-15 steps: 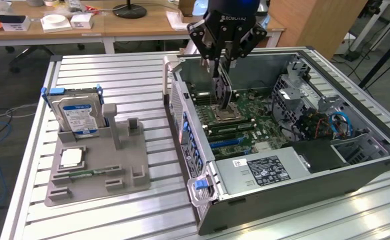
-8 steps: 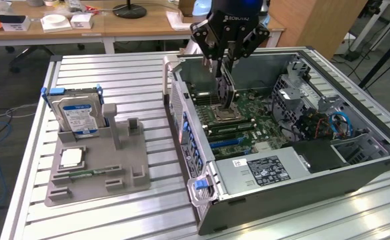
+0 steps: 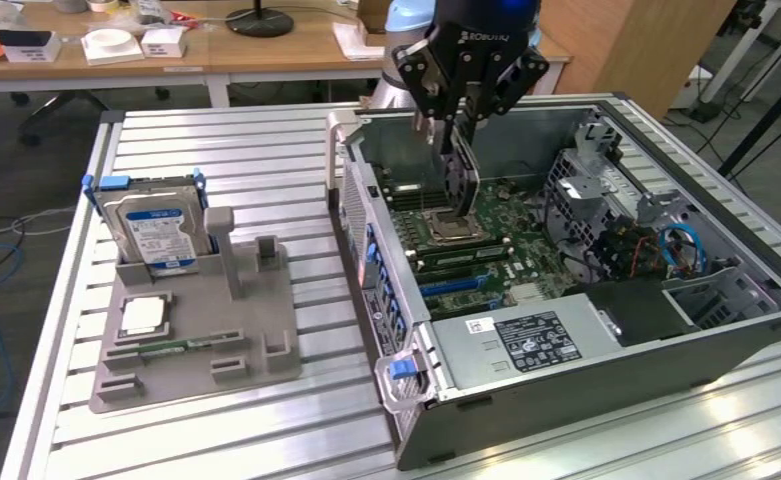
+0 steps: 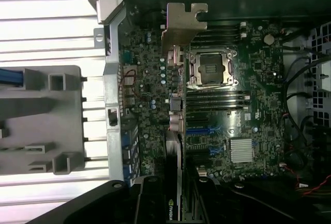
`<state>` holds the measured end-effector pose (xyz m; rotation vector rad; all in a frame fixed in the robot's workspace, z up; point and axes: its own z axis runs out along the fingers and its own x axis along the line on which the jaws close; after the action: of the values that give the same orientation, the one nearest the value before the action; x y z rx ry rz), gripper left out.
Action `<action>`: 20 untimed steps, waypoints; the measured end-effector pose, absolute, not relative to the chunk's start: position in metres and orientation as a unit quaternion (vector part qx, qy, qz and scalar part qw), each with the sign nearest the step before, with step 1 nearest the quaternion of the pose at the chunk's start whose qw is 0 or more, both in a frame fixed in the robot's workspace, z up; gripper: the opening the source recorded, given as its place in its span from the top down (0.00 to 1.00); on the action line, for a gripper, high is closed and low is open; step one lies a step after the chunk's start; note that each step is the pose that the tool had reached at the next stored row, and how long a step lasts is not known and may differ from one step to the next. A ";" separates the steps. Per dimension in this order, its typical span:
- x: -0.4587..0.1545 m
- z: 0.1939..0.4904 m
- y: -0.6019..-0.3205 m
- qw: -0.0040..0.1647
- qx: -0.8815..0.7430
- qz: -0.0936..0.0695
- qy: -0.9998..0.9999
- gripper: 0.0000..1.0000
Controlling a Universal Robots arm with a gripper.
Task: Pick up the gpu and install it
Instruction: 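Pick up the gpu and move the gpu toward the slot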
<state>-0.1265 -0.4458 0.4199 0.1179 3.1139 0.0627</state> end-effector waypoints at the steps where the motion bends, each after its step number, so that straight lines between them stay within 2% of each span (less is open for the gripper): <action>1: -0.125 0.420 -0.446 0.012 0.038 0.020 0.999 0.74; 20: -0.106 0.420 -0.446 0.012 0.038 0.020 0.999 0.74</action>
<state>-0.1062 -0.4458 0.4198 0.1180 3.1139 0.0627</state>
